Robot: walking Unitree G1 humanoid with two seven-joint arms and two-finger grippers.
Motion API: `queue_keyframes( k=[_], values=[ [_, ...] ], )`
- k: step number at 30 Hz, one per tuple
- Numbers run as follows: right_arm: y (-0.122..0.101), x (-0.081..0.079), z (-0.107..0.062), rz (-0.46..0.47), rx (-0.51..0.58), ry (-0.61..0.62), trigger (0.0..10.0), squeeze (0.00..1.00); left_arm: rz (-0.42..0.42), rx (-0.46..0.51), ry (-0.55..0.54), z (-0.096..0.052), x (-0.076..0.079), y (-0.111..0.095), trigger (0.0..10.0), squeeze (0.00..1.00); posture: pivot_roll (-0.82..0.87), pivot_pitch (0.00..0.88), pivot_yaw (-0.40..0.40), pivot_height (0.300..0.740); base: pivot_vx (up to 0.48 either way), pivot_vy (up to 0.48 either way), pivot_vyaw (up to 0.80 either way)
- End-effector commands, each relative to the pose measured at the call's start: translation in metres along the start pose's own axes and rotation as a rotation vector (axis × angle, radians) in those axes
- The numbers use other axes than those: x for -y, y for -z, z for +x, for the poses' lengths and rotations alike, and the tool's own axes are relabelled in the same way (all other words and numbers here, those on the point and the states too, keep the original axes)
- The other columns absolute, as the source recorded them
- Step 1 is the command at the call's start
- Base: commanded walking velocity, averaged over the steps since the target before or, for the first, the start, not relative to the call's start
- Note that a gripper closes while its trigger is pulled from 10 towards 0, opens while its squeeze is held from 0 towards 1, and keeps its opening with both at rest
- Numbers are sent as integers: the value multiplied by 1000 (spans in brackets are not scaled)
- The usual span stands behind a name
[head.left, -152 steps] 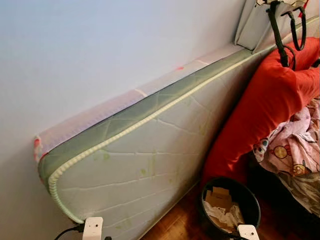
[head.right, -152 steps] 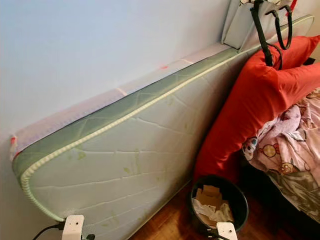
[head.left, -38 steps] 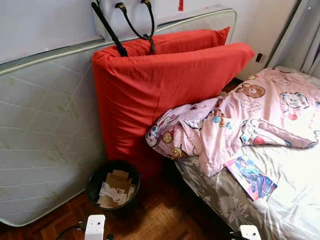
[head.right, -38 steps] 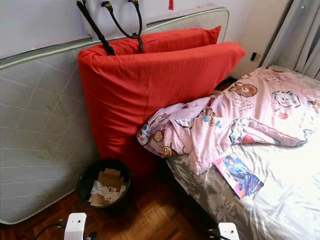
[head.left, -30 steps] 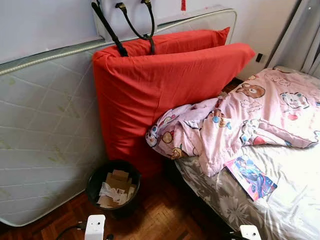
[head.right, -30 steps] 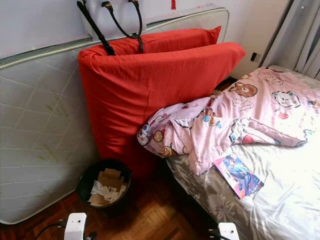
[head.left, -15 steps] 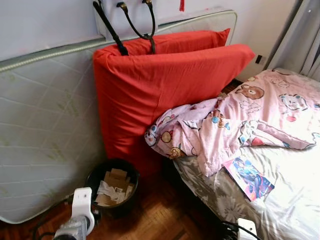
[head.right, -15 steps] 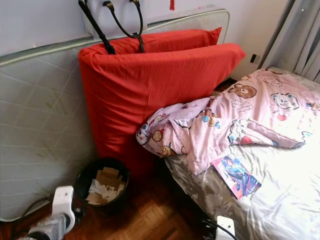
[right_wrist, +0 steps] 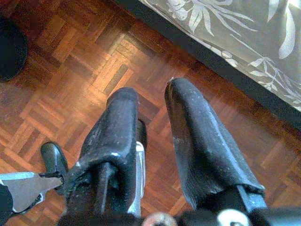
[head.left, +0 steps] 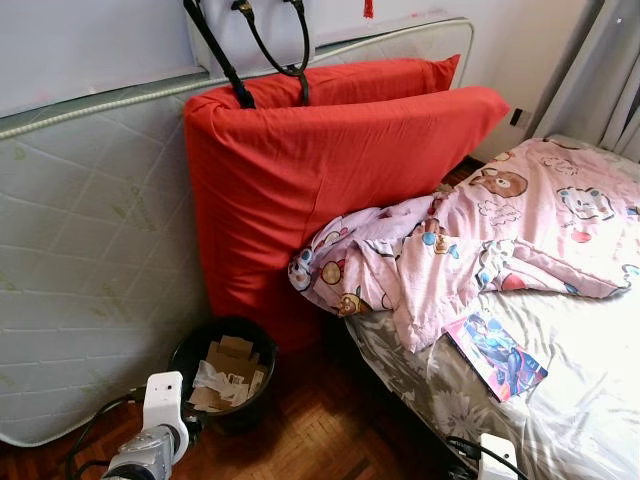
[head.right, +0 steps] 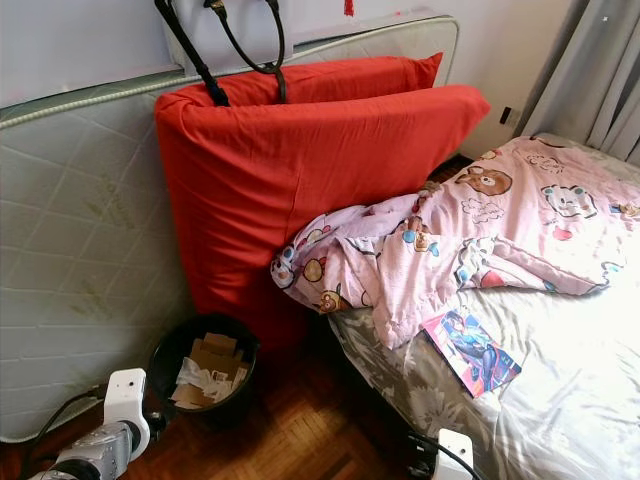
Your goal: Clean up the room
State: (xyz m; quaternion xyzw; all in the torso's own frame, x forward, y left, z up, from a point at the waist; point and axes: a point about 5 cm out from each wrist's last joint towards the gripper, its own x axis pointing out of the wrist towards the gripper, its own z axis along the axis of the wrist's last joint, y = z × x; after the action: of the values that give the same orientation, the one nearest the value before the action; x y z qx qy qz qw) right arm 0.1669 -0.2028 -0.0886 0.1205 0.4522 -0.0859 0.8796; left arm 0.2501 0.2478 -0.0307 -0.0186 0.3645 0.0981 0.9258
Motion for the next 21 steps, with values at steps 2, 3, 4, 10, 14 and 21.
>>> queue_keyframes(
  k=[2,3,4,10,14,21],
  values=[
    [-3,2,0,6,16,10,10000,0,-7,97,-1,0,2,-12,10000,0,34,0,-77,740,0,0,0],
    [-3,2,0,6,17,10,10000,0,0,120,13,0,2,-14,10000,0,36,0,-77,740,0,0,0],
    [-3,2,0,6,18,10,10000,0,8,131,16,0,3,-16,10000,0,36,0,-77,740,0,0,0],
    [-4,2,0,16,31,11,10000,0,64,179,30,-1,4,-21,10000,0,38,0,-62,740,0,0,0],
    [-3,1,0,24,39,14,10000,0,57,188,3,-1,1,-20,10000,0,31,0,-47,740,0,0,0],
    [-2,0,0,31,39,15,10000,0,110,123,-15,-1,-1,-14,10000,0,46,0,-38,740,0,0,0]
  ],
)
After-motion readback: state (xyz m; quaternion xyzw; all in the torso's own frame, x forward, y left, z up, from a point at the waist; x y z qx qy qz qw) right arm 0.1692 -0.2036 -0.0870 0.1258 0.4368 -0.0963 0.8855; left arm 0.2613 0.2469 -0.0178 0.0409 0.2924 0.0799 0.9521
